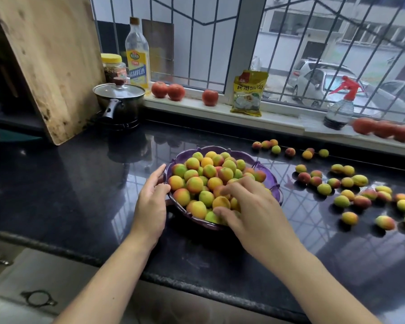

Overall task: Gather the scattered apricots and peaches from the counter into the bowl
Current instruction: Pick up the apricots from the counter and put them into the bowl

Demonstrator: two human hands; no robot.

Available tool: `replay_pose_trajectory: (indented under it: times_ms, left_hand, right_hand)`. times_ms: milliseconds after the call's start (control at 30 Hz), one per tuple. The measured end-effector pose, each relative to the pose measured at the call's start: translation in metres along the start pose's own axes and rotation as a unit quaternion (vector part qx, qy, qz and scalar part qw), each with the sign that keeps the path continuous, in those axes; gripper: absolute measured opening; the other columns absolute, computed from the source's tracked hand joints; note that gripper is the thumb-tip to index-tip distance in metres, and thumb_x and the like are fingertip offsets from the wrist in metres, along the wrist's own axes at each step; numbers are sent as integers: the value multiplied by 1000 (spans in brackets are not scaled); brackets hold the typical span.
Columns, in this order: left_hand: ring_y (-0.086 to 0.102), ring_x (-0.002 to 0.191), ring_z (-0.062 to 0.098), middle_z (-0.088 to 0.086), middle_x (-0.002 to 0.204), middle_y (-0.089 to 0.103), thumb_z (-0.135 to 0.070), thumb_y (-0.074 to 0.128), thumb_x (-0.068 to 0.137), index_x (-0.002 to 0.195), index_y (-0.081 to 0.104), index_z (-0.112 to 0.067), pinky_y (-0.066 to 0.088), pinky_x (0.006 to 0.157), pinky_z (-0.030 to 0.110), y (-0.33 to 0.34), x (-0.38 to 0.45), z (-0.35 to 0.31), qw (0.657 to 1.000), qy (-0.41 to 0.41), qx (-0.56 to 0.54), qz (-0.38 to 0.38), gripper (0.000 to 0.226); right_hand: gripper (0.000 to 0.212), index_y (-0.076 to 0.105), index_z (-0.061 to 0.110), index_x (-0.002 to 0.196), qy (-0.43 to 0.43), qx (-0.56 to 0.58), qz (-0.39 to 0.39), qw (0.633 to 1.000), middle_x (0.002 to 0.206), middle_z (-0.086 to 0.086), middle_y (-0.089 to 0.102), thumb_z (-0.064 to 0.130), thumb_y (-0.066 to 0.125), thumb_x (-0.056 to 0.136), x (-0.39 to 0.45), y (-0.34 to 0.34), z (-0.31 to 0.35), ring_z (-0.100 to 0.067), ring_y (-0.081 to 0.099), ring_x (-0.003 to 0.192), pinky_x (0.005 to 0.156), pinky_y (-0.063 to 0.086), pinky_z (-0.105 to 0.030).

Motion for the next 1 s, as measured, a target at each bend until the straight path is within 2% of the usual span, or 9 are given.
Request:
replay_pose_trajectory:
  times_ms: [67, 167, 300, 400, 533, 633, 767, 900, 1000]
  left_hand:
    - [61, 131, 17, -9, 142, 64, -36, 48, 86, 150, 54, -33, 50, 111, 56, 0, 0, -1, 1000, -1, 1, 5, 65]
    - [53, 139, 10, -15, 151, 55, -35, 44, 89, 152, 50, -41, 45, 118, 51, 2, -1, -2, 1000, 11, 14, 12, 64]
    - [46, 141, -1, -16, 156, 48, -36, 34, 92, 157, 44, -37, 37, 122, 31, 11, -2, -3, 997, 47, 61, 23, 65]
    - [48, 127, -19, -17, 151, 50, -32, 33, 90, 159, 43, -29, 35, 106, 4, 12, -1, -5, 996, 58, 71, 3, 70]
    - [52, 137, 0, -14, 151, 56, -32, 37, 89, 156, 48, -32, 38, 122, 35, 9, -1, -3, 997, 42, 58, -9, 68]
    - [55, 138, 8, -12, 149, 59, -32, 39, 88, 154, 51, -35, 41, 121, 44, 8, -3, -5, 998, 32, 55, -13, 67]
    - [55, 138, 11, -10, 150, 58, -32, 39, 87, 153, 51, -33, 42, 120, 46, 9, -5, -7, 998, 30, 54, -13, 67]
    - [55, 139, 13, -10, 151, 58, -37, 41, 86, 153, 52, -37, 43, 119, 50, 6, -6, -6, 998, 28, 54, -11, 68]
    - [58, 135, 14, -9, 147, 61, -36, 43, 85, 150, 55, -37, 47, 116, 51, 6, -5, -6, 999, 25, 41, -9, 66]
  right_hand:
    - [19, 66, 29, 109, 49, 65, -65, 995, 103, 15, 55, 37, 67, 92, -11, -9, -17, 0, 52, 84, 72, 39, -12]
    - [12, 69, 17, 104, 140, 47, -137, 980, 100, 4, 59, 20, 66, 93, -30, -15, -71, -4, 56, 77, 67, 40, -20]
    - [25, 69, 6, 114, 295, -76, -97, 947, 115, -15, 56, 8, 65, 90, -59, -5, -154, -35, 54, 102, 85, 44, -40]
    - [31, 69, 4, 114, 328, -142, -96, 929, 120, -22, 54, 4, 65, 83, -74, 0, -183, -41, 43, 111, 97, 39, -49]
    - [46, 58, 9, 135, 387, -137, -64, 909, 156, -25, 27, 13, 58, 89, -74, 2, -200, -45, 20, 139, 116, 19, -56]
    - [48, 50, 13, 143, 442, -82, -31, 893, 164, -16, 9, 19, 47, 95, -64, 1, -207, -41, 12, 146, 122, 13, -52]
    - [38, 57, -4, 129, 443, -82, -38, 892, 155, -16, 25, 11, 45, 96, -58, 3, -202, -41, 31, 132, 112, 30, -46]
    - [33, 65, 4, 125, 327, -76, -82, 938, 136, -15, 47, 2, 54, 94, -58, 5, -176, -38, 49, 117, 99, 43, -44]
    - [28, 65, 10, 119, 261, -15, -112, 959, 120, -9, 58, 1, 59, 93, -62, 3, -160, -30, 60, 106, 86, 45, -32]
Point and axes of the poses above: each hand's wrist, its own x-axis towards the middle knuckle, its own y-axis out of the palm, z = x × y, the point moved 3 cm from there along x, towards the middle knuckle
